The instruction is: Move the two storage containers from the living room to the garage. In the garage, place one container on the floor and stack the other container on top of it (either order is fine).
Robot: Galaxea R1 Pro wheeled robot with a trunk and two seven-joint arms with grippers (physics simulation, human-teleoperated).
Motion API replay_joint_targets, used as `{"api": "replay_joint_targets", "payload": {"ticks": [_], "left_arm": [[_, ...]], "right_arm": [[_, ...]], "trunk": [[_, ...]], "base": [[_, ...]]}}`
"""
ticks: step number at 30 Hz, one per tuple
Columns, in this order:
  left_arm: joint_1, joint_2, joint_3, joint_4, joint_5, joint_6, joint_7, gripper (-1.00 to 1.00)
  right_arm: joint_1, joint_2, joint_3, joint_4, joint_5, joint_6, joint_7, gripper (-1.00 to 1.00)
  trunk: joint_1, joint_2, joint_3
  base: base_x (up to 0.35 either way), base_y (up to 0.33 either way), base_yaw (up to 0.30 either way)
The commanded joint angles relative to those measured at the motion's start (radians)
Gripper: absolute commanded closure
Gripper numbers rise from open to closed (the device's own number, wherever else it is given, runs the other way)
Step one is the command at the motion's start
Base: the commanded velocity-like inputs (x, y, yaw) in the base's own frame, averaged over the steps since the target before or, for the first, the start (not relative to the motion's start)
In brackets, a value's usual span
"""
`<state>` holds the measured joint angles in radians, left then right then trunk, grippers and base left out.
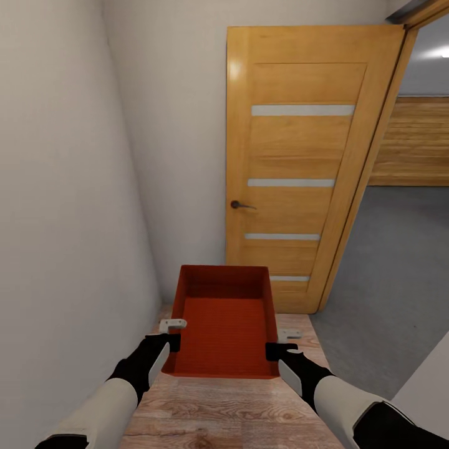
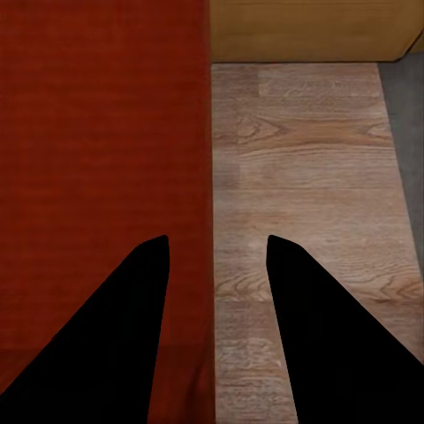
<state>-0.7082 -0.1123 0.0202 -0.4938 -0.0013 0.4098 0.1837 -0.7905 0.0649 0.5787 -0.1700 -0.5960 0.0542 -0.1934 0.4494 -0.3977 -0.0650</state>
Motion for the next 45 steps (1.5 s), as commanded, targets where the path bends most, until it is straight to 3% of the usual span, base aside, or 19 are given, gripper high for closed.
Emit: {"api": "replay_joint_targets", "payload": {"ticks": [1,20,30,45], "left_arm": [[-0.001,-0.001,0.001,-0.001,0.0,0.006,0.007,1.0],[-0.001,0.0,0.001,-0.004,0.0,0.01,0.008,1.0],[-0.001,-0.001,0.001,-0.002,0.0,0.01,0.008,1.0],[-0.001,0.0,0.0,-0.009,-0.002,0.009,0.005,1.0]], "right_arm": [[-0.001,0.0,0.029,-0.025,-0.007,0.007,0.025,1.0],[-0.001,0.0,0.03,-0.025,-0.002,0.01,0.021,1.0],[-0.001,0.004,0.029,-0.025,-0.006,0.009,0.017,1.0],[0.0,0.006,0.03,-0.025,-0.007,0.009,0.014,1.0]], "trunk": [[0.001,-0.002,-0.002],[0.001,-0.002,-0.002],[0.001,-0.002,-0.002],[0.001,-0.002,-0.002]], "base": [[0.0,0.0,0.0],[0.007,0.0,0.0],[0.277,0.072,-0.009],[0.163,0.017,-0.239]]}}
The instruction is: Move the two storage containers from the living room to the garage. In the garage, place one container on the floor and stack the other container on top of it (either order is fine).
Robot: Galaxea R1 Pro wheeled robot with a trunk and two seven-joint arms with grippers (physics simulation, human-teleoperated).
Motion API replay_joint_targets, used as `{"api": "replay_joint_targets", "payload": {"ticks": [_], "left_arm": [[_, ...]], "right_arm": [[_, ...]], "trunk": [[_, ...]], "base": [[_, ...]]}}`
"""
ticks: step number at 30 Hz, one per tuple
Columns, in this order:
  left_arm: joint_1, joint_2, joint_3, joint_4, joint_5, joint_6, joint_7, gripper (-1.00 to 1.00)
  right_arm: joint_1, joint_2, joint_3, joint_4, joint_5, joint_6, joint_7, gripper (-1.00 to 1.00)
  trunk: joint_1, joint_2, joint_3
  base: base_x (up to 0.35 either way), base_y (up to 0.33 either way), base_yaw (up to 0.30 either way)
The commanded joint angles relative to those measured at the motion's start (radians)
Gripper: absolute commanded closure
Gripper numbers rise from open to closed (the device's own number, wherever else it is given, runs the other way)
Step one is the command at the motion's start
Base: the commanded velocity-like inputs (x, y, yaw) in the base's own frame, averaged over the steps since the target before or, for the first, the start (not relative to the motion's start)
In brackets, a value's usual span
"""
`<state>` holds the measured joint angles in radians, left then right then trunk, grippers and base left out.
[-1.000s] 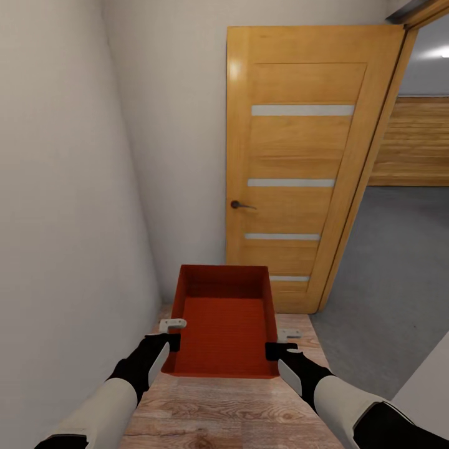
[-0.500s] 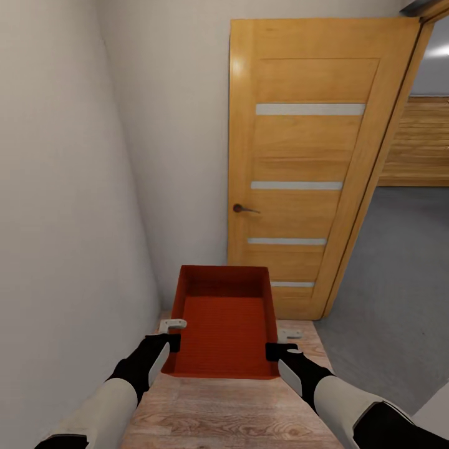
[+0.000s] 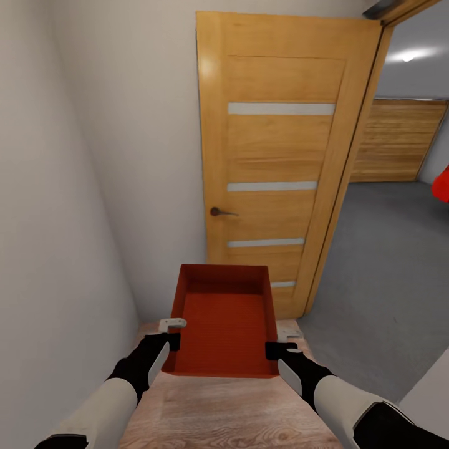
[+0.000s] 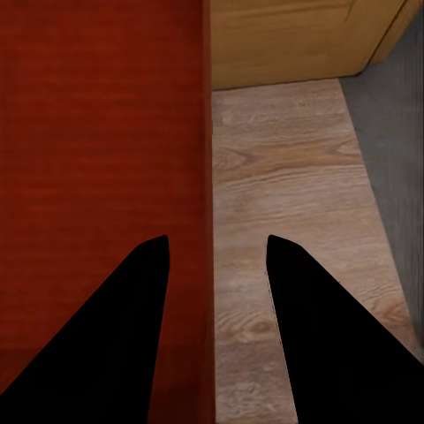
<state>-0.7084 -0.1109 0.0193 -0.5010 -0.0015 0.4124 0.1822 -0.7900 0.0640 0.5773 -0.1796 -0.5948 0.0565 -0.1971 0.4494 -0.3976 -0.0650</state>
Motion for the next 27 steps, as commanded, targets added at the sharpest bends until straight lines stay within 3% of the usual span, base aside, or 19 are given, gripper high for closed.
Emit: {"api": "replay_joint_targets", "payload": {"ticks": [1,27], "left_arm": [[0.0,-0.001,0.001,-0.002,-0.001,0.006,0.007,1.0],[0.0,-0.001,-0.001,-0.002,-0.001,0.009,0.007,1.0]], "right_arm": [[-0.001,0.007,0.031,-0.015,-0.008,0.006,0.018,1.0],[-0.001,0.007,0.03,-0.015,-0.008,0.005,0.018,1.0]], "trunk": [[0.001,-0.002,-0.002],[0.001,-0.002,-0.002]], "base": [[0.007,0.0,-0.269],[0.003,0.0,-0.269]]}}
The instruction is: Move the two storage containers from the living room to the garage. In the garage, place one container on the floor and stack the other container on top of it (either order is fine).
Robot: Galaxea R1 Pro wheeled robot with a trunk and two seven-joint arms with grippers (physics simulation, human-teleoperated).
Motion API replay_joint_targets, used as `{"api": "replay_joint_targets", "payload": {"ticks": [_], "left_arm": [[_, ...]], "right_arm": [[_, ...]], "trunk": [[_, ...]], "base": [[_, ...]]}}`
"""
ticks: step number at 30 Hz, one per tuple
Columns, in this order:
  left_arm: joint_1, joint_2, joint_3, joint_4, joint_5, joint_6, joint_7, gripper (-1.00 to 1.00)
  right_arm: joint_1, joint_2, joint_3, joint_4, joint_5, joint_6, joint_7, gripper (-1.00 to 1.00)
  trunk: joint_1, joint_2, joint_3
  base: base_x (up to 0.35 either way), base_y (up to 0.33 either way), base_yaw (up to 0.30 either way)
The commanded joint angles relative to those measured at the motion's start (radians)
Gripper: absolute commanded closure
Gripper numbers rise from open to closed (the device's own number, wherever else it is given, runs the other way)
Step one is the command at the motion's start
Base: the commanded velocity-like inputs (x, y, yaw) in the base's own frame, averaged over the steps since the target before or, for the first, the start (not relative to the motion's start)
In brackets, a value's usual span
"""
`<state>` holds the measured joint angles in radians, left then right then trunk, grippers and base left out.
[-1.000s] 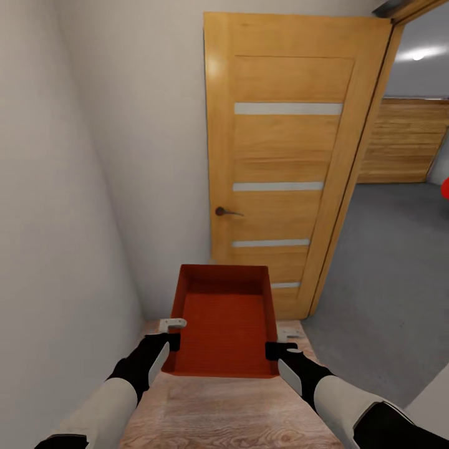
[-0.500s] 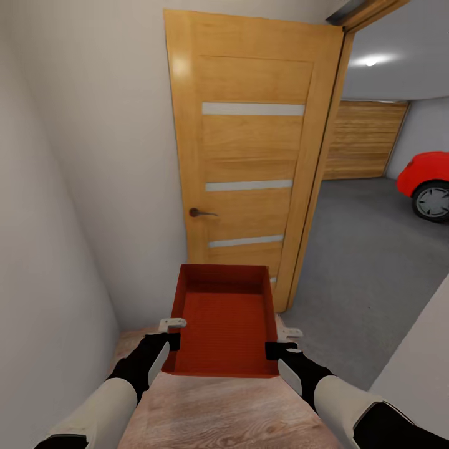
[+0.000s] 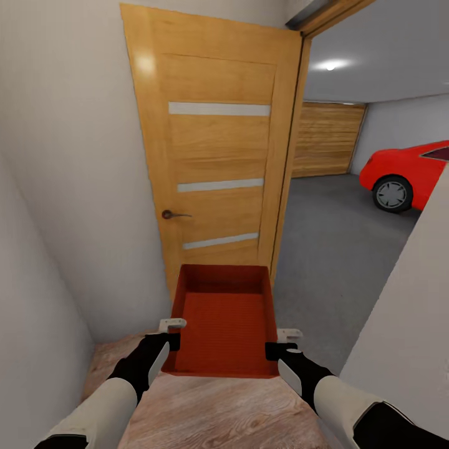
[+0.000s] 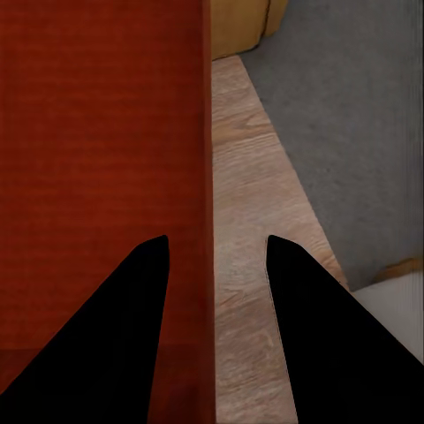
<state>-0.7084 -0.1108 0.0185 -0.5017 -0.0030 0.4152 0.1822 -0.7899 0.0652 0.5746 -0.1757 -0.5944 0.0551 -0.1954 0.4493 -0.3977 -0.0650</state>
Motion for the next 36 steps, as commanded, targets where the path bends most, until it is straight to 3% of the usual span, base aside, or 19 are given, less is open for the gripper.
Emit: {"api": "replay_joint_targets", "payload": {"ticks": [1,36], "left_arm": [[0.0,-0.001,0.0,-0.001,0.0,0.006,0.007,1.0],[0.0,-0.003,0.0,-0.001,0.0,0.007,0.008,1.0]], "right_arm": [[-0.001,0.005,0.033,-0.019,-0.008,0.006,0.016,1.0],[-0.002,0.004,0.033,-0.019,-0.008,0.003,0.016,1.0]], "trunk": [[0.001,-0.002,-0.002],[0.001,-0.002,-0.002]], "base": [[0.085,0.044,-0.269],[0.168,0.141,-0.269]]}}
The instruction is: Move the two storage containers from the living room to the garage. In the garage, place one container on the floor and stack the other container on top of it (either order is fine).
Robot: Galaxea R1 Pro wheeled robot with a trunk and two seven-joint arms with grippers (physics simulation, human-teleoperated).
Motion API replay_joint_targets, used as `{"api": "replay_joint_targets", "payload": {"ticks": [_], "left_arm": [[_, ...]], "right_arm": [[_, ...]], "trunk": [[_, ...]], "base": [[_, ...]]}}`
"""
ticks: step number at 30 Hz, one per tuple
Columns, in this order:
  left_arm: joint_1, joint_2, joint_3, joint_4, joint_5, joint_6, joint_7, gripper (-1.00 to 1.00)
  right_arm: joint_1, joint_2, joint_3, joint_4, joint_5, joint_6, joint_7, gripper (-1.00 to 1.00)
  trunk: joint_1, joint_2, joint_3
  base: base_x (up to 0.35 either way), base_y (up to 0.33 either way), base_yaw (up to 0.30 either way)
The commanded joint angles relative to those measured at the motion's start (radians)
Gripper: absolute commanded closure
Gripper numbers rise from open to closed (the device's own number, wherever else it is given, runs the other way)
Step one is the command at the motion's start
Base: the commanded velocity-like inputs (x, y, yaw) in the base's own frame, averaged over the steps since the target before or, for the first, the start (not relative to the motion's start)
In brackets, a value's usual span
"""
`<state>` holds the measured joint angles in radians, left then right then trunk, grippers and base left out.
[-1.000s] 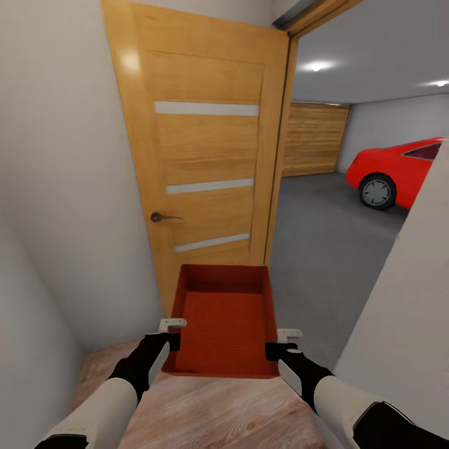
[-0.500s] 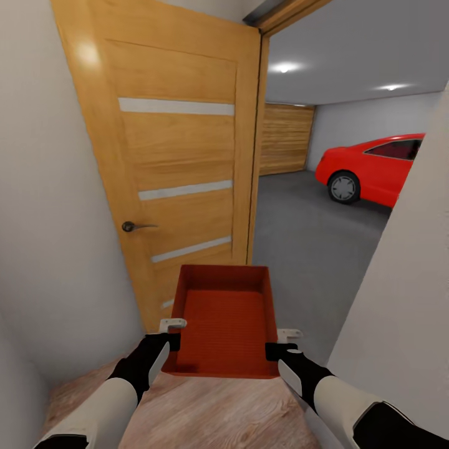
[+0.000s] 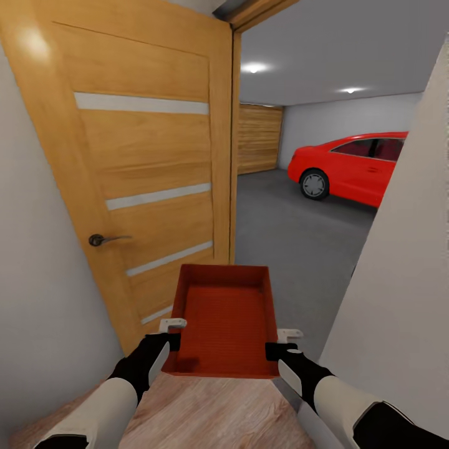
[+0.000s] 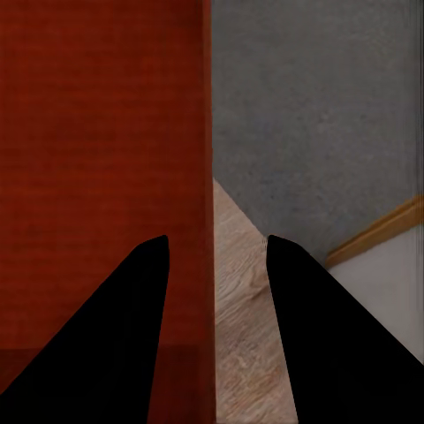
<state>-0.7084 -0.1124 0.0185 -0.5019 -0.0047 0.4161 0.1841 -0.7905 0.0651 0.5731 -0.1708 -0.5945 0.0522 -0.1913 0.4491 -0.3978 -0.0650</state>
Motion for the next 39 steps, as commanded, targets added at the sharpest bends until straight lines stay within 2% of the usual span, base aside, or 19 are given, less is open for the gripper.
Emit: {"api": "replay_joint_targets", "payload": {"ticks": [1,39], "left_arm": [[0.0,-0.001,0.0,-0.001,0.002,0.006,0.006,1.0],[0.0,-0.001,0.0,-0.001,0.002,0.006,0.006,1.0]], "right_arm": [[-0.001,0.004,0.034,-0.024,-0.008,0.006,0.012,1.0],[0.0,0.004,0.034,-0.024,-0.008,0.005,0.01,1.0]], "trunk": [[0.001,-0.002,-0.002],[0.001,-0.002,-0.002]], "base": [[0.176,0.144,-0.269],[0.164,0.133,-0.269]]}}
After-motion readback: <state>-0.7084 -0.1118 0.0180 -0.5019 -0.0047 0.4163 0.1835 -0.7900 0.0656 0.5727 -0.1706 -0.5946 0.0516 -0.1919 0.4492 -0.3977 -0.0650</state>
